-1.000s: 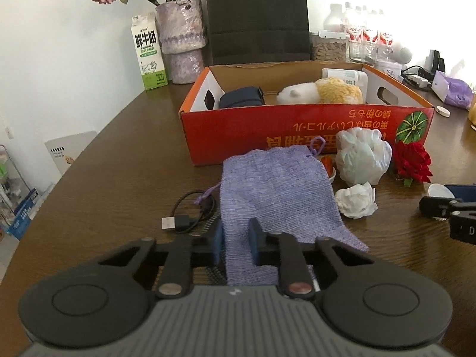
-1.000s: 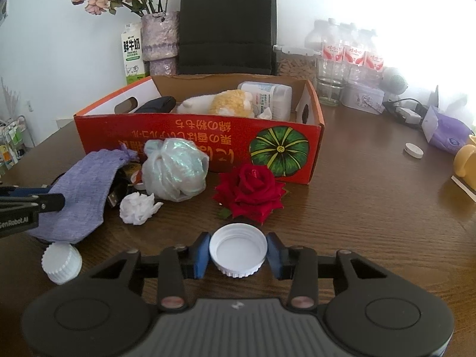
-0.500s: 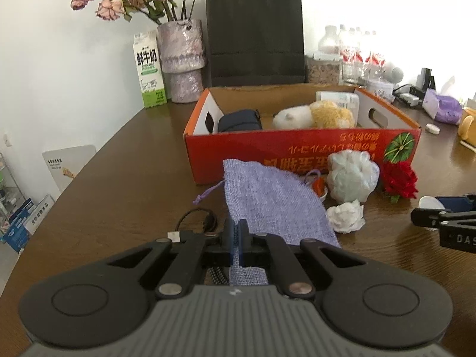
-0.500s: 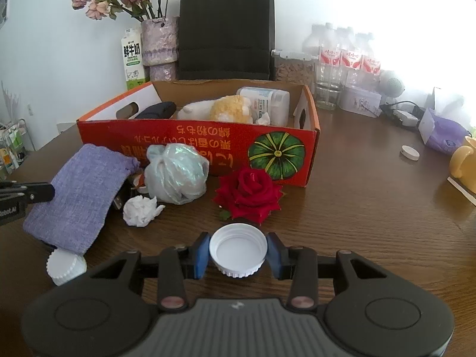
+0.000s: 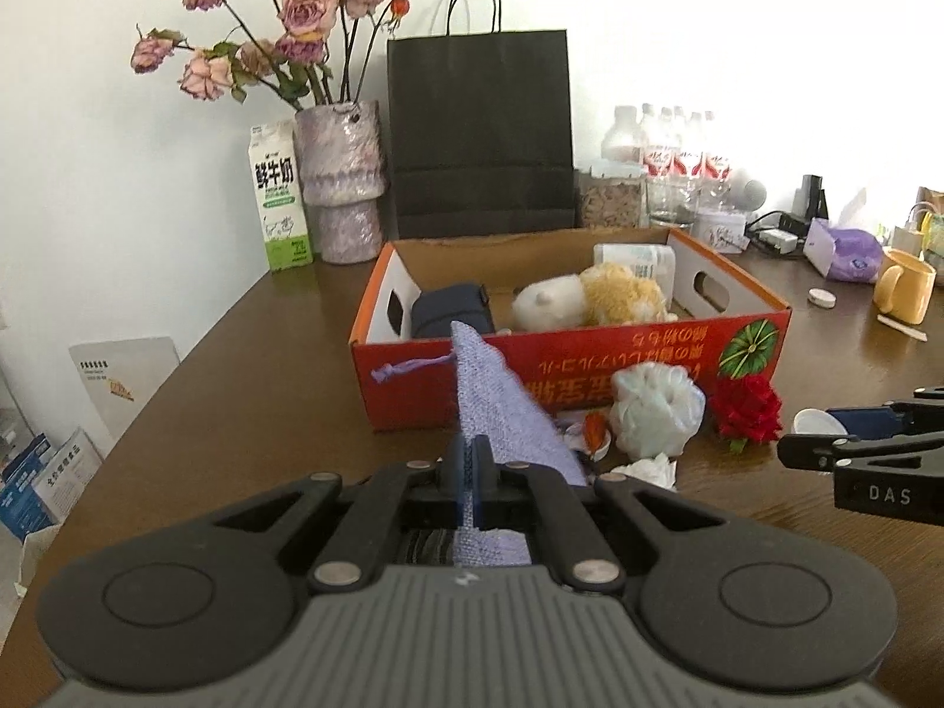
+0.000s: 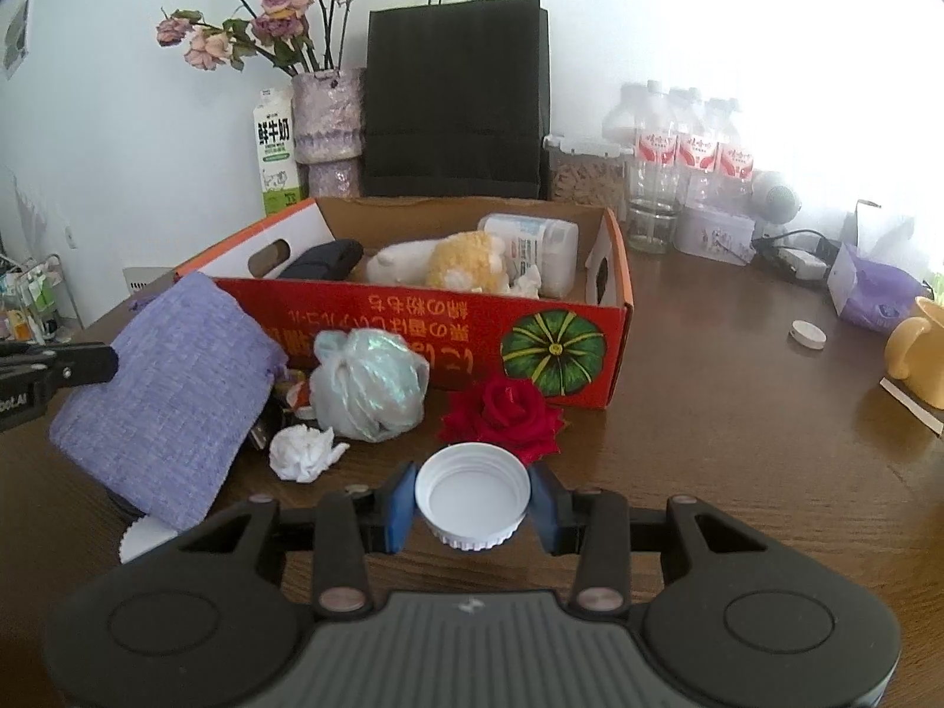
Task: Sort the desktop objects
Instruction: 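Carry the purple bag and white cap into the box and open both tools, then withdraw both tools from the box back over the table, then lower the left tool onto the white ridged cap and close on it, then lift the ridged cap toward the box with the left tool while the right tool grasps the red rose, then lower the ridged cap and red rose into the box and open both tools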
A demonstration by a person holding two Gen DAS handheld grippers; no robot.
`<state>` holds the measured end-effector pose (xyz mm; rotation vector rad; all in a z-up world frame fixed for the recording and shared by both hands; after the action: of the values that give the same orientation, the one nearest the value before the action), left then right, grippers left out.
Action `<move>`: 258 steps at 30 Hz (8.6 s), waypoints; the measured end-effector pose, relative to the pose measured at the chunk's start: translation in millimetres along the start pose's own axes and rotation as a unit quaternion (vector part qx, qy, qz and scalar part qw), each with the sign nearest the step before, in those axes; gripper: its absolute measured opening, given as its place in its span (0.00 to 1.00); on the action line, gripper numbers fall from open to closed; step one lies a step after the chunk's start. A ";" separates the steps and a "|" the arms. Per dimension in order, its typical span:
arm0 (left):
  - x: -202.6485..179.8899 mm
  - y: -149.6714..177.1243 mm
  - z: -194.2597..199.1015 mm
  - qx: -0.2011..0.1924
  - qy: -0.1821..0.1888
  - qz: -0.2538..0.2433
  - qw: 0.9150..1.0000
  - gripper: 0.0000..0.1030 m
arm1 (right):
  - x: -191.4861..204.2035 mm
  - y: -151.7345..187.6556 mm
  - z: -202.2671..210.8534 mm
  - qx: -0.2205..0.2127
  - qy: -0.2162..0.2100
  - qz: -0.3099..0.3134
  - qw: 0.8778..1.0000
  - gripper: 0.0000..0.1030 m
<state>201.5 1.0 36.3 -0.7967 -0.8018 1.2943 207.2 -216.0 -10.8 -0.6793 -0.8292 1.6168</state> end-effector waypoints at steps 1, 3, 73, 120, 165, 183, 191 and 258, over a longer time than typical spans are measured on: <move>-0.6 -1.8 1.1 -0.003 0.002 0.000 1.000 0.03 | 0.3 -0.8 1.3 -0.002 -0.001 0.000 1.000 0.38; -1.1 -4.6 2.8 -0.008 0.006 -0.002 1.000 0.03 | 0.7 -2.9 3.8 -0.006 -0.001 0.001 1.000 0.38; 40.9 -92.2 -186.3 0.038 0.004 -0.030 0.999 0.30 | 51.7 -126.2 -171.6 0.024 -0.053 0.049 0.997 0.57; 25.4 -75.8 27.4 -0.091 -0.032 0.007 0.995 1.00 | 7.9 -78.4 20.6 -0.057 0.019 0.012 0.998 1.00; -7.4 78.8 49.1 0.048 0.001 0.022 0.999 0.90 | 19.9 71.4 50.4 0.046 -0.003 -0.008 0.999 1.00; -11.2 85.5 34.4 0.064 0.029 0.024 0.997 0.40 | 21.3 71.6 41.0 0.054 -0.011 -0.008 0.998 1.00; -8.1 76.0 40.4 0.043 0.036 0.020 0.998 0.39 | 21.1 65.6 38.4 0.050 -0.011 -0.007 0.999 1.00; 8.5 -85.8 -55.3 -0.032 0.017 0.028 0.999 0.40 | -12.9 -102.2 -32.6 -0.053 -0.014 0.007 0.998 0.47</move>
<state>292.7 -2.4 82.9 -0.8957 -0.8017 1.3053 294.4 -212.1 53.1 -0.7395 -0.9372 1.6075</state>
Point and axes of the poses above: each gripper's, at about its wrist camera, not at the fingertips, and z roughly against the way its jaws point, x to its left, y to its underside, the point moved 1 cm from there along -z, roughly the way its jaws point, and after that the axes turned 2 degrees about y, right-handed, at the moved point
